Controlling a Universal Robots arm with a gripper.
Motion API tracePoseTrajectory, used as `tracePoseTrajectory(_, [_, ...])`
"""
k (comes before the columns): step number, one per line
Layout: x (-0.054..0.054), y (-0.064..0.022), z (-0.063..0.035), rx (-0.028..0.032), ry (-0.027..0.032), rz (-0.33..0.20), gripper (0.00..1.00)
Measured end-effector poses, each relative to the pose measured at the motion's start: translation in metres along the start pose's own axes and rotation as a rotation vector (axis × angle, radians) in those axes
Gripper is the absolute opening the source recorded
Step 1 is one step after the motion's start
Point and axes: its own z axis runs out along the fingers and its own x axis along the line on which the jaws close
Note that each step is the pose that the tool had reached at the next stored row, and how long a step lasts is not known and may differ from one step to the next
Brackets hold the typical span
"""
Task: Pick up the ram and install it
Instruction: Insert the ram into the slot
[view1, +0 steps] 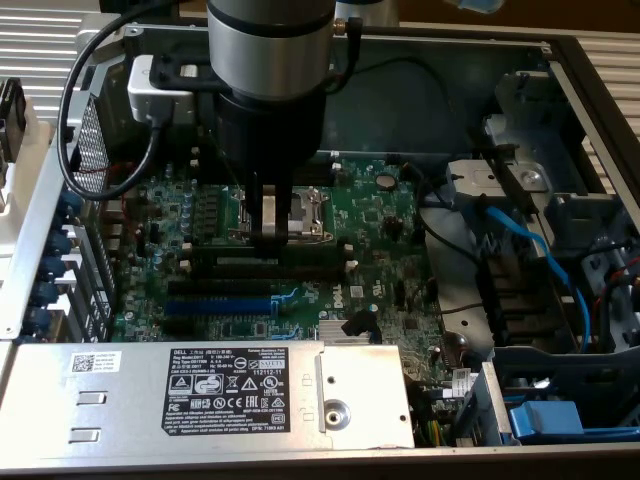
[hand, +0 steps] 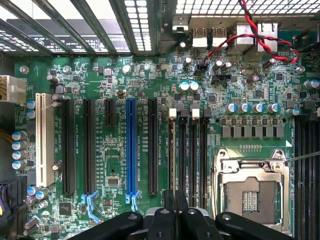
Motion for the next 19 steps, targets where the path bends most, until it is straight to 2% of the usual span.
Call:
tracePoseTrajectory(3, [0.0000,0.0000,0.0000,-0.0001,0.0001,0.000,0.19])
tracePoseTrajectory(4, [0.0000,0.0000,0.0000,-0.0001,0.0000,0.000,0.26])
tracePoseTrajectory(10, [0.0000,0.0000,0.0000,0.0000,0.0000,0.000,0.26])
tracePoseTrajectory(19, [0.0000,0.0000,-0.0051,0.0049,-0.0001,0.000,0.26])
